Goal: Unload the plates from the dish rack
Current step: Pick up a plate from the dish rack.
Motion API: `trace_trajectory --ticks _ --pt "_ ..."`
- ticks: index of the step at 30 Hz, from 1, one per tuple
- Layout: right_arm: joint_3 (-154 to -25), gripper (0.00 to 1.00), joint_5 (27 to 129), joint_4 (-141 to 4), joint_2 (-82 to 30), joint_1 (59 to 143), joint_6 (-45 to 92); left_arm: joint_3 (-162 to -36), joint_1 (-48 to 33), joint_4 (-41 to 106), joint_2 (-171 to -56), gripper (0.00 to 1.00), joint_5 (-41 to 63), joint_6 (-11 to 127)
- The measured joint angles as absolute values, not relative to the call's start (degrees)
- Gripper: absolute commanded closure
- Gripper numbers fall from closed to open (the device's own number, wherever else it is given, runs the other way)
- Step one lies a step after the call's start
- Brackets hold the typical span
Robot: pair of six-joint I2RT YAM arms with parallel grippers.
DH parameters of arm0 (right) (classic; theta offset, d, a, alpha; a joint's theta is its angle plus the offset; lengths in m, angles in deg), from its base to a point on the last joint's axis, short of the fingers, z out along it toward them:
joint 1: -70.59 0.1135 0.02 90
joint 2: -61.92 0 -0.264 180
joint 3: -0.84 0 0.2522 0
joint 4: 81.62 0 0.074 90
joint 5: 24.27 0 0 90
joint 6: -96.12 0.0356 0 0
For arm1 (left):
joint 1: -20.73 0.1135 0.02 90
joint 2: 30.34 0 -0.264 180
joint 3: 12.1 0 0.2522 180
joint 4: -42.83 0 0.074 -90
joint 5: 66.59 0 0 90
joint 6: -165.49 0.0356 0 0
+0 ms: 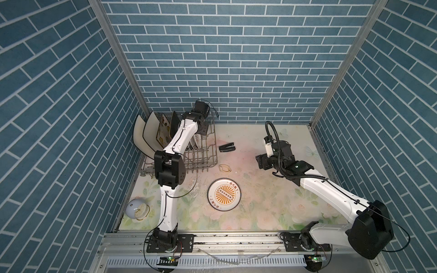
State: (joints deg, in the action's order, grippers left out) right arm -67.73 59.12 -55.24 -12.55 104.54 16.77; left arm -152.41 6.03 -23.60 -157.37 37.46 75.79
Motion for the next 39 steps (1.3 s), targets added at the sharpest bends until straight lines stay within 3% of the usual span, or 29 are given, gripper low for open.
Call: trace_trajectory --ticks 17,39 --pt "-69.21 0.22 63.16 -57.20 -19.24 102.56 16.29 -156.34 6.47 -22.61 -163.90 0.52 39.69 74.11" --pt "-69.56 0.23 64.61 -57.64 -20.47 101.48 14.78 -156.45 6.47 -21.54 -164.25 0.81 41.37 72.51"
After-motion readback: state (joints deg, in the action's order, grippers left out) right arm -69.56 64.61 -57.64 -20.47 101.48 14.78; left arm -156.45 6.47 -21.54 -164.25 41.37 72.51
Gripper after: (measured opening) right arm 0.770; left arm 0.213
